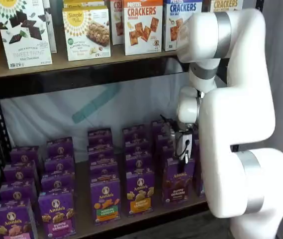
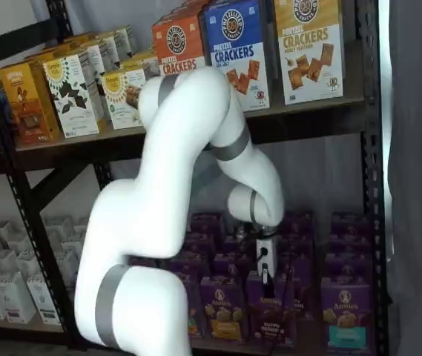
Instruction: Pick up the purple box with a brown patch in the center, on the bottom shelf, the fifth box from the left
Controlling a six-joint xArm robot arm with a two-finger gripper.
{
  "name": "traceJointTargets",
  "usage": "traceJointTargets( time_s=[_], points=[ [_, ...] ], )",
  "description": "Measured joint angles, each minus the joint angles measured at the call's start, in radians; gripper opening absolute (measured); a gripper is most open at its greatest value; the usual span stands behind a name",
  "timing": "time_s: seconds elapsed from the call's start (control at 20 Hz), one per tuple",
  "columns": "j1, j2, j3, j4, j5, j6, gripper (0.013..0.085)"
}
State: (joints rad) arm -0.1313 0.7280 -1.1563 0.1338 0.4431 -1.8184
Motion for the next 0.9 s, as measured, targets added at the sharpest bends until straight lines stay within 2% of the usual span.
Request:
traceJointTargets(
  time_s=[0.45, 0.6, 0.75, 0.9],
  points=[
    [0.068, -0.182, 0.277, 0.077, -0.122, -0.011, 0.029],
    [0.09, -0.24, 0.366, 0.066, -0.168, 0.018, 0.029],
    [0.115, -0.312, 0.461, 0.081, -0.203, 0.027, 0.029],
    [0.128, -0.375, 0.531, 0.031, -0.207, 0.089, 0.029]
  ],
)
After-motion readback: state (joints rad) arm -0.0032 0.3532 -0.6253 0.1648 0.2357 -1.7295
